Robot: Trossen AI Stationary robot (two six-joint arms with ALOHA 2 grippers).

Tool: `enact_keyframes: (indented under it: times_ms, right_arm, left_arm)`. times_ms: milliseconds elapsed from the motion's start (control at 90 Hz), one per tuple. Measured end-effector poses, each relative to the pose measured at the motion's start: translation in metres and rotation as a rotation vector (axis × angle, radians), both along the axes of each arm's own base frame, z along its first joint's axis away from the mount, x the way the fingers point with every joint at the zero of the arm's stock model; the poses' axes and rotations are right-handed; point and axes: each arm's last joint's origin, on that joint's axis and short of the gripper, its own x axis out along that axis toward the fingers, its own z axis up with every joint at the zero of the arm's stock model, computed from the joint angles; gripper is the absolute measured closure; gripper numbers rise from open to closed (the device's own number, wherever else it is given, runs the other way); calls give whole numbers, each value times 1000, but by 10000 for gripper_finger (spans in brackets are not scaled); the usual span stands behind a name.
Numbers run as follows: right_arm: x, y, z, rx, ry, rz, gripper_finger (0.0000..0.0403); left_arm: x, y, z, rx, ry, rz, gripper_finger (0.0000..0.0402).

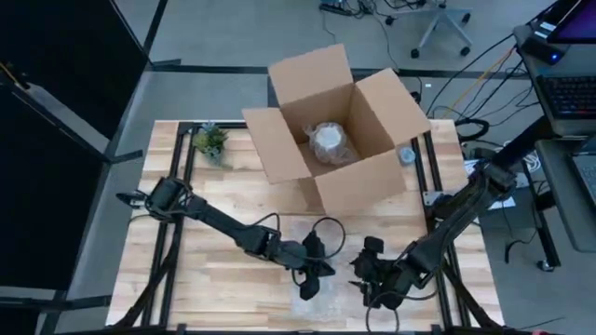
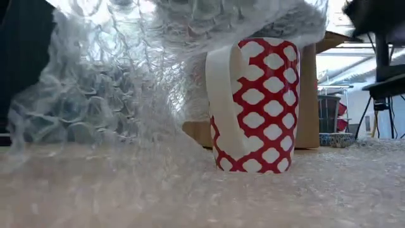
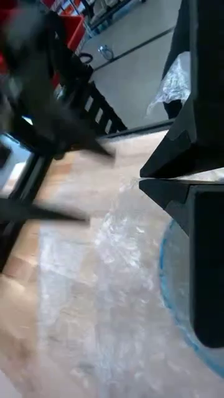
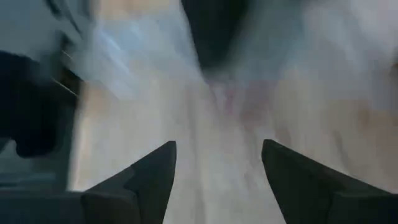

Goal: Wrap mug
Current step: Wrap the red mug with the bubble wrap

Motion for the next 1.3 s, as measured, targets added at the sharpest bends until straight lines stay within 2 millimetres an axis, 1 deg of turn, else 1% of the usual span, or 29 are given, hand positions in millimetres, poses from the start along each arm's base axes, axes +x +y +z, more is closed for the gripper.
enact_keyframes:
  times_ms: [100, 211, 367, 444, 633, 744, 844, 956, 1056, 1144, 1211, 1300]
  right_arm:
    - [8, -1, 4, -107, -42, 52, 179]
    - [16, -6, 8, -141, -64, 74, 179]
    - [23, -9, 1, -157, -8, 156, 179]
    - [29, -10, -5, -178, 2, 193, 179]
    - [39, -13, -10, -230, -3, 244, 179]
    - [40, -14, -12, -218, 16, 261, 179]
    - [40, -13, -14, -220, 20, 260, 179]
    - [42, -14, -18, -227, 29, 256, 179]
    - [43, -14, -24, -226, 60, 243, 179]
    - [43, -13, -27, -222, 73, 230, 179]
    - [43, -14, -27, -220, 75, 226, 179]
    - [43, -13, -27, -217, 72, 229, 179]
  left_arm:
    - [0, 0, 0, 0, 1, -2, 401]
    - [0, -1, 0, 1, 1, -3, 401]
    - [0, -2, 1, 5, -11, -70, 395]
    - [0, -2, 2, 20, -33, -117, 377]
    - [0, 0, 6, 62, -63, -182, 307]
    - [-1, 6, 17, 55, -82, -177, 277]
    - [-3, 11, 31, 51, -119, -169, 263]
    - [-6, 16, 44, 46, -141, -160, 260]
    - [-15, 19, 54, 50, -89, -159, 260]
    - [-27, 21, 61, 63, -4, -163, 260]
    - [-34, 19, 59, 61, 78, -162, 260]
    - [-39, 13, 49, 107, 135, -190, 260]
